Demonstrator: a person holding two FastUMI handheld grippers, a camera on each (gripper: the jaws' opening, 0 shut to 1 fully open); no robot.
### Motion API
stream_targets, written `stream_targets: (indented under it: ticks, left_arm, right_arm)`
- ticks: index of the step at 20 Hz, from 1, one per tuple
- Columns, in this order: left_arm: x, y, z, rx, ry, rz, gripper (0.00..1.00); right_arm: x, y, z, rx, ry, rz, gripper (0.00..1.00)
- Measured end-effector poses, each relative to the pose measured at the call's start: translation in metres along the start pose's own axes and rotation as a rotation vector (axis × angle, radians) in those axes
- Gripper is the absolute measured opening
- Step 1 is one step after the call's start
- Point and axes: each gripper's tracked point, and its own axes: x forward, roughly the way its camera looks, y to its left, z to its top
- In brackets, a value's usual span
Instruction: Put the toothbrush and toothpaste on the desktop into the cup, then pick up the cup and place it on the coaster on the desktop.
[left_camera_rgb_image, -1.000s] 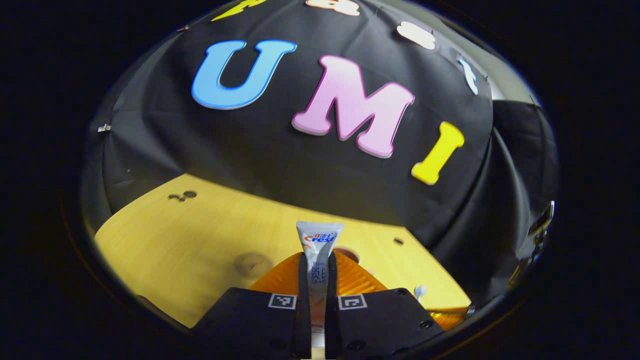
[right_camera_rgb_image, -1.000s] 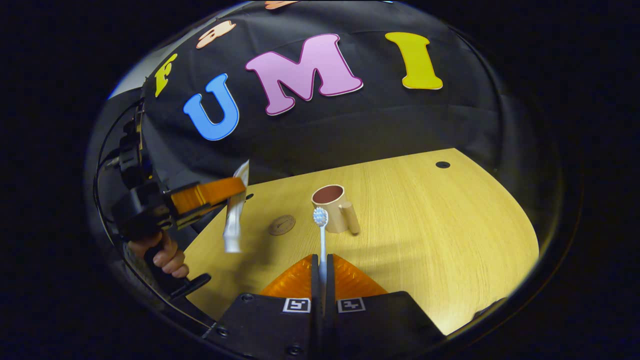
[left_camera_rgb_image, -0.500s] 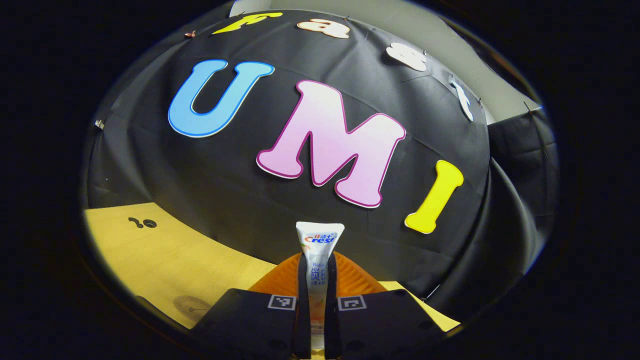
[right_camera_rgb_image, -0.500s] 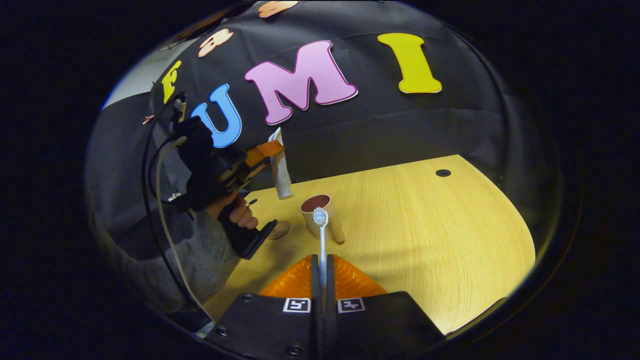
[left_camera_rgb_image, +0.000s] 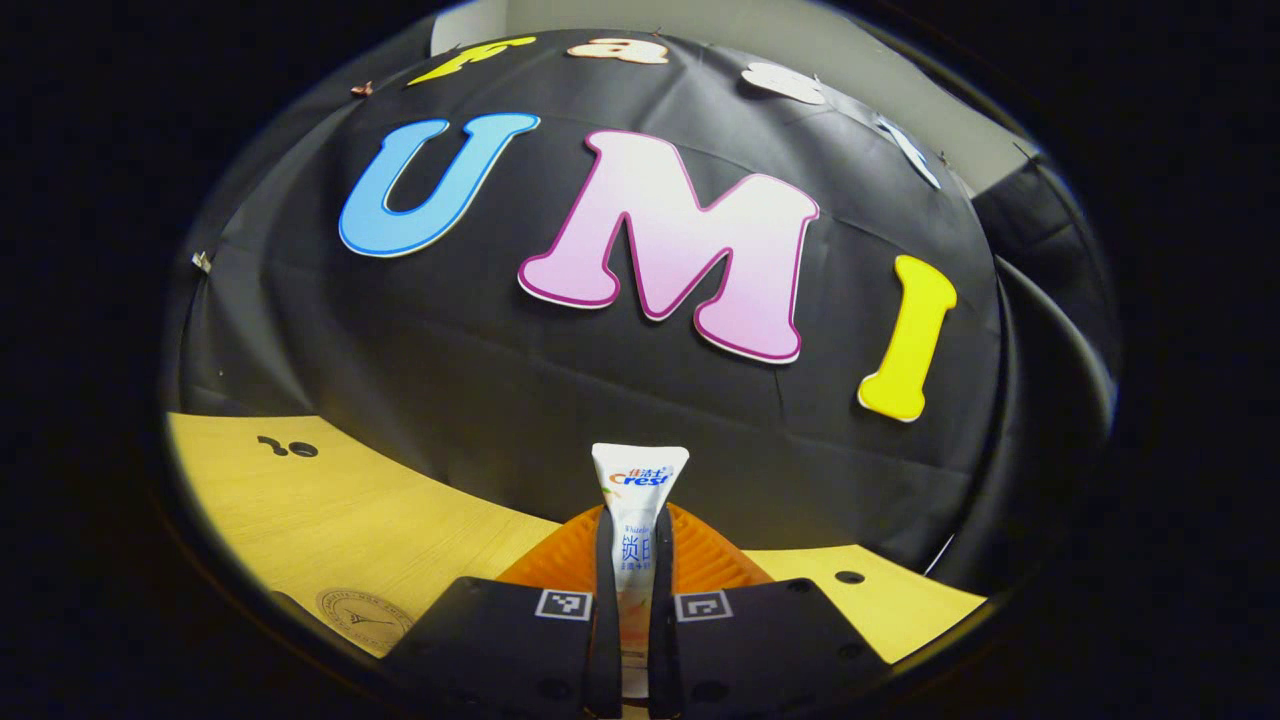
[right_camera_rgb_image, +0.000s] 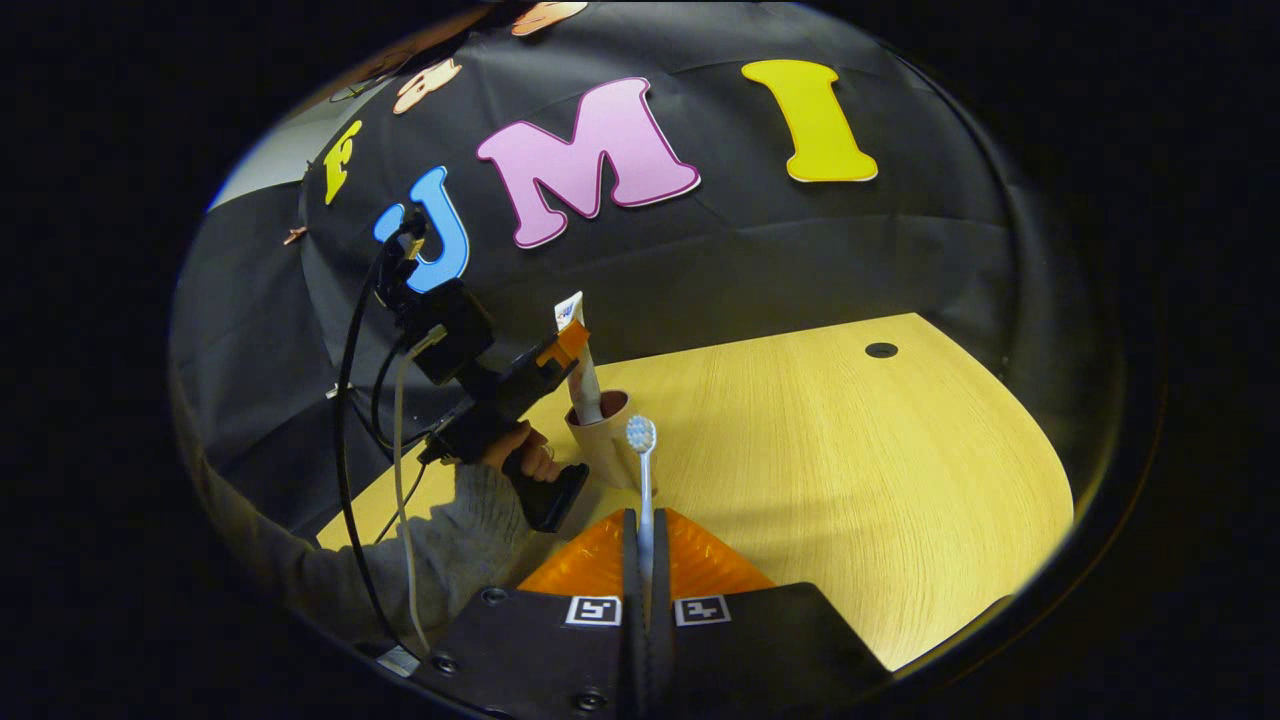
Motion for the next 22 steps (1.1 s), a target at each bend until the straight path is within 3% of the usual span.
stream_targets:
  ticks: [6,11,12,13,15,16,17,18,22]
  left_arm:
    - [-0.002,-0.006,-0.021,0.068,0.009,-0.004,0.2]
    - [-0.012,-0.006,-0.037,0.078,0.038,-0.003,0.36]
    - [-0.016,-0.007,-0.04,0.08,0.047,-0.008,0.31]
    - [-0.02,-0.008,-0.044,0.081,0.059,-0.016,0.33]
    - [-0.027,-0.01,-0.051,0.079,0.085,-0.024,0.46]
    - [-0.031,-0.01,-0.05,0.079,0.086,-0.028,0.39]
    - [-0.032,-0.01,-0.049,0.079,0.082,-0.031,0.51]
    - [-0.035,-0.011,-0.047,0.081,0.079,-0.033,0.43]
    - [-0.047,-0.005,-0.023,0.097,0.045,-0.013,0.65]
  right_arm:
    - [0.007,-0.01,0.007,0.02,-0.016,-0.017,0.05]
    - [0.012,-0.013,0.013,0.031,-0.031,-0.021,0.05]
    - [0.011,-0.013,0.012,0.033,-0.033,-0.021,0.05]
    - [0.012,-0.012,0.013,0.036,-0.037,-0.021,0.05]
    - [0.013,-0.01,0.017,0.04,-0.043,-0.019,0.05]
    - [0.013,-0.009,0.018,0.036,-0.047,-0.019,0.05]
    - [0.014,-0.008,0.022,0.031,-0.053,-0.018,0.05]
    - [0.015,-0.007,0.026,0.027,-0.061,-0.016,0.05]
    - [0.026,0.005,0.059,0.043,-0.132,0.017,0.05]
